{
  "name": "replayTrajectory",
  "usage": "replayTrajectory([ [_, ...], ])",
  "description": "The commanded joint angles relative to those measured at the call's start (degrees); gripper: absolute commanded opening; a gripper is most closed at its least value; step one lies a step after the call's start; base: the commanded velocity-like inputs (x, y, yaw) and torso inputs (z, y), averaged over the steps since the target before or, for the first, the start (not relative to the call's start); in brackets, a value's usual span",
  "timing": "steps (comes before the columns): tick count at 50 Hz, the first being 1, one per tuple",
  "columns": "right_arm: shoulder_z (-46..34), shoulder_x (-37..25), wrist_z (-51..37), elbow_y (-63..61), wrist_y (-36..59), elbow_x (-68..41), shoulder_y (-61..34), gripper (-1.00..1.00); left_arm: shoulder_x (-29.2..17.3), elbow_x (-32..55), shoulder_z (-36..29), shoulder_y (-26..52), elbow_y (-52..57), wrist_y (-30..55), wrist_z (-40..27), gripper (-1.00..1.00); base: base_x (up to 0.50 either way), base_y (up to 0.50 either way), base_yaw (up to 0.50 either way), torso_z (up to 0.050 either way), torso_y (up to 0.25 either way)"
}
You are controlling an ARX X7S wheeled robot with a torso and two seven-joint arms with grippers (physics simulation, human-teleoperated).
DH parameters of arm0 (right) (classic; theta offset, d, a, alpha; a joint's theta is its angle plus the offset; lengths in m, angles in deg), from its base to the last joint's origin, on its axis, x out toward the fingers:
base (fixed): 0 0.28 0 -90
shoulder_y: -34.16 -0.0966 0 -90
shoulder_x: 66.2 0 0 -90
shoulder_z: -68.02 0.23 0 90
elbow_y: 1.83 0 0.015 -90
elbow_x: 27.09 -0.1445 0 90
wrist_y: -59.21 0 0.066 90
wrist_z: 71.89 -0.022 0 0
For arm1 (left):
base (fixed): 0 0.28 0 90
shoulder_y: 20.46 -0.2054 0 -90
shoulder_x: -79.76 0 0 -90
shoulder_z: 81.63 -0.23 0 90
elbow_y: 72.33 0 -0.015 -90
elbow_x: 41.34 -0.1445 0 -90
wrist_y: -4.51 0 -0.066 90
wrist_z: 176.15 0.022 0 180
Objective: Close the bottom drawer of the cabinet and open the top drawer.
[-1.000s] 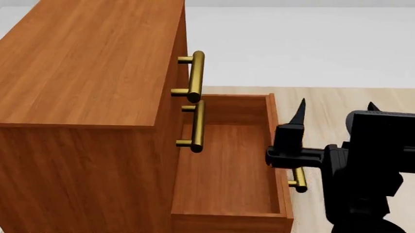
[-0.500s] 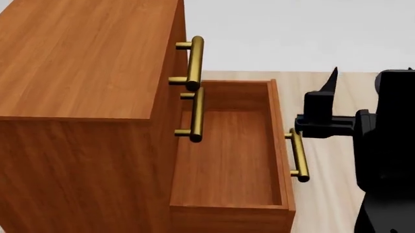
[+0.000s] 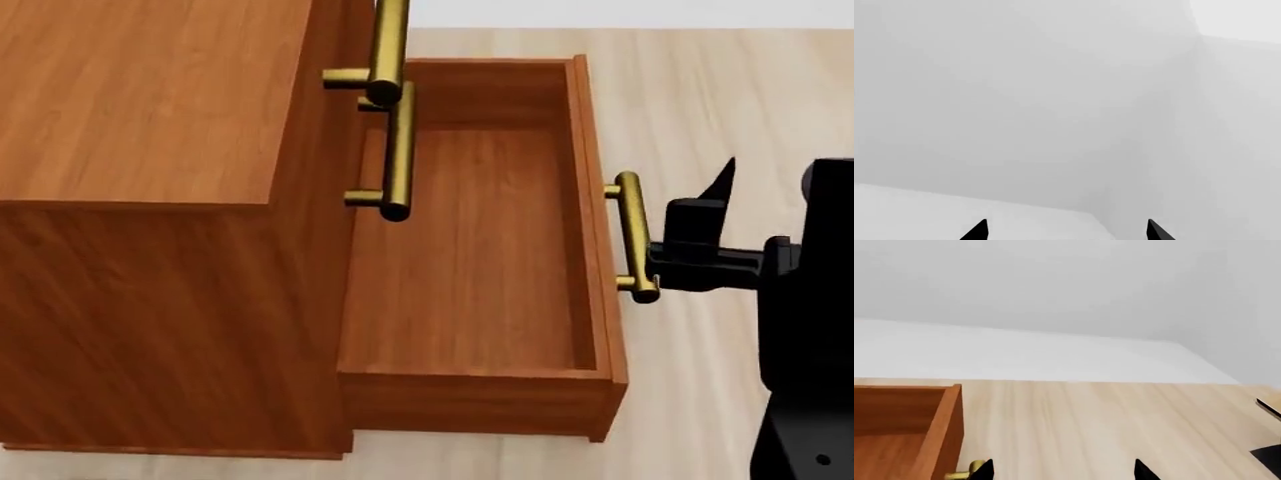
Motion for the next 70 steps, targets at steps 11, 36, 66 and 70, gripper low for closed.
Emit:
replayTrajectory([
  [11,-2.9,0.9,-0.3,15.7,-7.7,5.1,-0.3,1.0,-0.2,1.5,-0.1,-0.2,0.0,-0.7,0.1,1.0,0.0,0.0,0.0,0.0,0.0],
  [36,-10.6,2.9,-1.8,35.2,-12.0,12.5,-5.9,1.0,-0.6,2.3,-0.5,-0.3,-0.5,-1.2,0.2,1.0,0.0,0.0,0.0,0.0,0.0],
  [66,-17.1,5.6,3.0,38.8,-14.3,13.8,-8.3,1.0,-1.0,3.1,-1.0,-0.5,-0.6,-1.6,0.1,1.0,0.0,0.0,0.0,0.0,0.0],
  [70,-17.9,5.6,3.9,37.9,-14.3,13.6,-7.9,1.0,-1.2,2.9,-1.2,-0.5,-0.3,-1.4,0.0,1.0,0.0,0.0,0.0,0.0,0.0],
])
